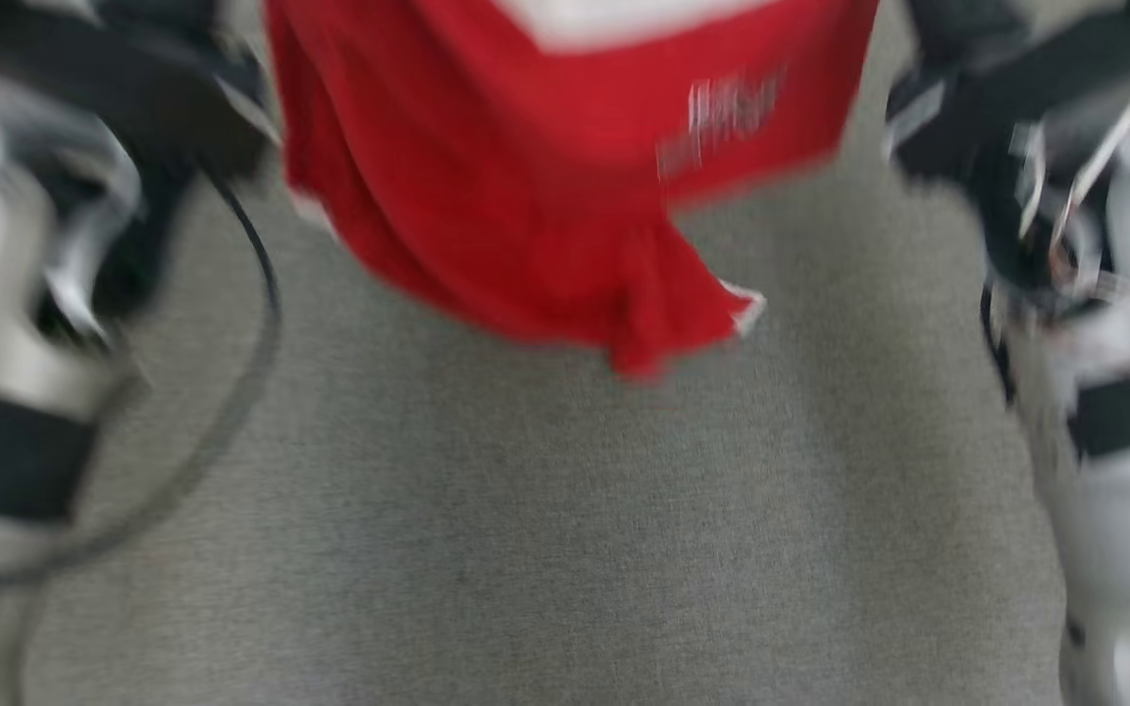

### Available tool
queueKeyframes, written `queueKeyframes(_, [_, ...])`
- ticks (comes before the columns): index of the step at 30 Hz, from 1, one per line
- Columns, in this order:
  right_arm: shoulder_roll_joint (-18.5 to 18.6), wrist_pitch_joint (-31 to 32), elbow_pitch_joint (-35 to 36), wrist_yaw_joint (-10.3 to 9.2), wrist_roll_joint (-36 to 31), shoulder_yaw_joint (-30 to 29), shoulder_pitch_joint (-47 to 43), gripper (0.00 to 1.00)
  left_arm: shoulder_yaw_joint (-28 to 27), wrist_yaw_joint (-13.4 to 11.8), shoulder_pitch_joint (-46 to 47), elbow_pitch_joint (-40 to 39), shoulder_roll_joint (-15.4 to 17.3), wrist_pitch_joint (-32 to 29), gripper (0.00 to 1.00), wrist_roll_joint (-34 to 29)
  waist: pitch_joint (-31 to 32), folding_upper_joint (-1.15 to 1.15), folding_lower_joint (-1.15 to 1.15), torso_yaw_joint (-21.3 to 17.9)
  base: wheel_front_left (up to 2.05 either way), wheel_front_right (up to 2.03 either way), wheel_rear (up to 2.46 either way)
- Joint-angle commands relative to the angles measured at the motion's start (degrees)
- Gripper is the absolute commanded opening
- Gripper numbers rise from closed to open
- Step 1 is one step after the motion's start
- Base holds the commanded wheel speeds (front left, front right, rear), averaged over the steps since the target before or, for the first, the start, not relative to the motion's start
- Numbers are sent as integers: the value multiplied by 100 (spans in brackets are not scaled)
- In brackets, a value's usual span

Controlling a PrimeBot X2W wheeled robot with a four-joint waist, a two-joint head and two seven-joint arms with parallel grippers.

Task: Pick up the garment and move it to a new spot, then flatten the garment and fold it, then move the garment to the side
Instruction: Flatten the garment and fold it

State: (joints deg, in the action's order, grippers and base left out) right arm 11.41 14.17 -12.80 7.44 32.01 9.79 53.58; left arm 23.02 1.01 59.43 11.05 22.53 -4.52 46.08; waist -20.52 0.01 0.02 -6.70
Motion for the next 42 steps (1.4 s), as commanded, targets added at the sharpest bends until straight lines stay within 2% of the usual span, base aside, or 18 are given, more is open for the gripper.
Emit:
queueKeyframes(1, [-75, -287, -265, 10, -118, 51, 434, 0, -86, 53, 331, 229, 90, 117, 0, -111, -930, -1, -2, -442, 0, 0, 0])
queueKeyframes(3, [-84, -780, -763, 9, -309, 75, 1013, 0, -143, 146, 759, 538, 126, 358, 0, -294, -1016, -1, -2, -511, 0, 0, 0])
queueKeyframes(4, [-89, -1016, -956, 9, -424, 139, 1287, 0, -52, 291, 982, 571, 227, 458, 0, -459, -1039, -1, -2, -565, 0, 0, 0])
queueKeyframes(7, [128, -1679, -1345, 8, -933, 364, 2038, 0, -67, 478, 1553, 541, 355, 889, 0, -604, -1094, -1, -2, -636, 0, 0, 0])
queueKeyframes(12, [270, -2556, -1849, 8, -1396, -14, 2834, 0, -358, 552, 2169, 498, 385, 1589, 0, -589, -1225, -1, -2, -657, 0, 0, 0])
queueKeyframes(17, [449, -2818, -2243, -4, -1802, -457, 3047, 0, -600, 570, 2199, 631, 361, 1856, 0, -513, -1307, -1, -2, -624, 0, 0, 0])
queueKeyframes(21, [416, -2583, -2783, -4, -1961, -219, 2648, 0, -279, 613, 1526, 936, 355, 1892, 0, -525, -1377, -1, -2, -553, 0, 0, 0])
queueKeyframes(25, [387, -2507, -3082, -2, -1783, 289, 2134, 0, -43, 639, 487, 1216, 56, 1964, 0, -442, -1279, -1, -2, -416, 0, 0, 0])
queueKeyframes(27, [422, -2445, -3153, -1, -1615, 643, 1681, 0, 13, 645, -155, 1448, -171, 1966, 0, -171, -1097, -1, -2, -319, 0, 0, 0])
queueKeyframes(30, [613, -2253, -2934, 0, -1273, 1075, 1109, 0, 253, 651, -911, 1632, -287, 1847, 0, -17, -819, -1, -2, -178, 0, 0, 0])
queueKeyframes(31, [613, -2253, -2934, 0, -1273, 1075, 1109, 0, 253, 651, -911, 1632, -287, 1847, 0, -17, -819, -1, -2, -178, 0, 0, 0])
queueKeyframes(35, [1058, -1874, -2442, 0, -701, 1357, 309, 0, 636, 637, -1848, 1748, -338, 1579, 0, 185, -362, -1, -2, 40, 0, 0, 0])
queueKeyframes(40, [1686, -1084, -1518, 0, -269, 1598, -787, 0, 1016, 643, -2755, 1497, -382, 1367, 0, 495, 366, -1, -2, 238, 0, 0, 0])
queueKeyframes(42, [1905, -744, -1074, 0, -70, 1594, -1318, 0, 1168, 642, -3026, 1353, -289, 1318, 0, 575, 651, -1, -2, 298, 0, 0, 0])
